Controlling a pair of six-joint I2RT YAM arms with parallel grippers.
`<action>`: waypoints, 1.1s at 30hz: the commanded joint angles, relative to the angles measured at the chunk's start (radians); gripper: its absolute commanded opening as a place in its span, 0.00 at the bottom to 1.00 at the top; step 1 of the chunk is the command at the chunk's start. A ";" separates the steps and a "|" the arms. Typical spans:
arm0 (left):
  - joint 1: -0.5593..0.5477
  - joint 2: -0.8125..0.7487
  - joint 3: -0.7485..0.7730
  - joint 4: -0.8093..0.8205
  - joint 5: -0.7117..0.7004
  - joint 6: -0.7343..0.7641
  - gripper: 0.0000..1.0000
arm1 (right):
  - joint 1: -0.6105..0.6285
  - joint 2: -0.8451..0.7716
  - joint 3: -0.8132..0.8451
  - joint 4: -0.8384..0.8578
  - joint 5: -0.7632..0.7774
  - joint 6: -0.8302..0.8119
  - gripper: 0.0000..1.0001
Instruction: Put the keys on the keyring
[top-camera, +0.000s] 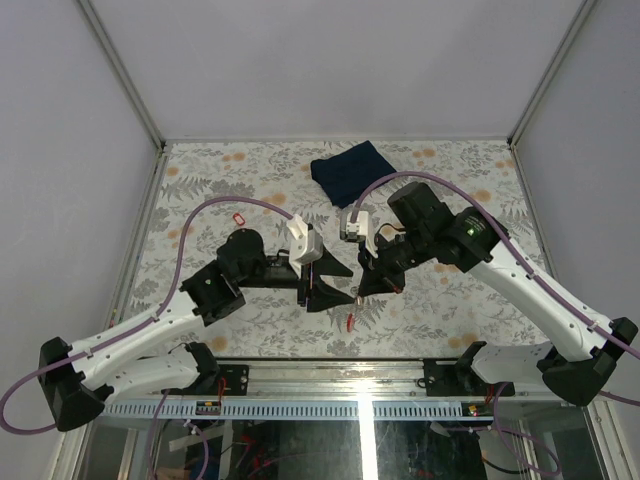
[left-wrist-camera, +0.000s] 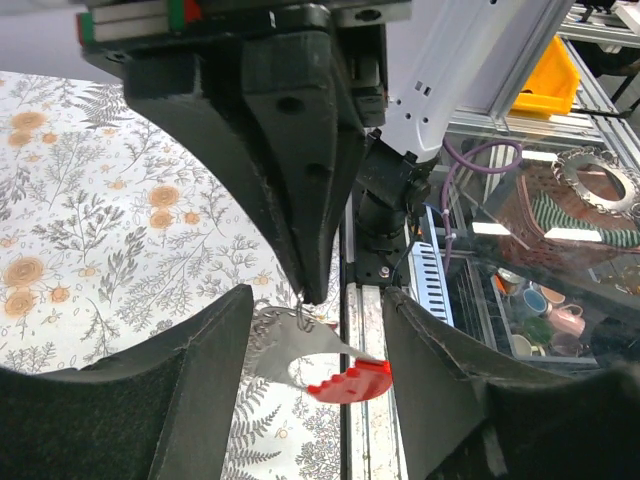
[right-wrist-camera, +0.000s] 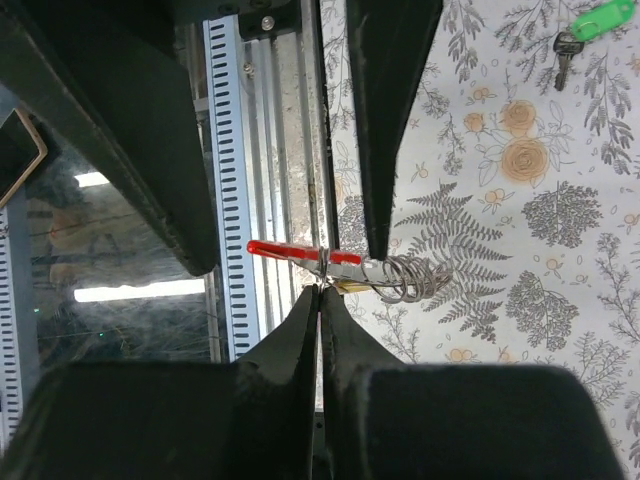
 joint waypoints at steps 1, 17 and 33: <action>0.007 -0.019 0.031 0.057 -0.045 0.001 0.54 | 0.014 -0.021 0.009 -0.010 -0.058 -0.012 0.00; 0.007 0.049 0.071 -0.021 0.077 0.031 0.38 | 0.014 -0.041 0.025 0.039 -0.074 0.006 0.00; 0.007 0.060 0.090 -0.082 0.071 0.061 0.31 | 0.013 -0.059 0.012 0.044 -0.060 0.004 0.00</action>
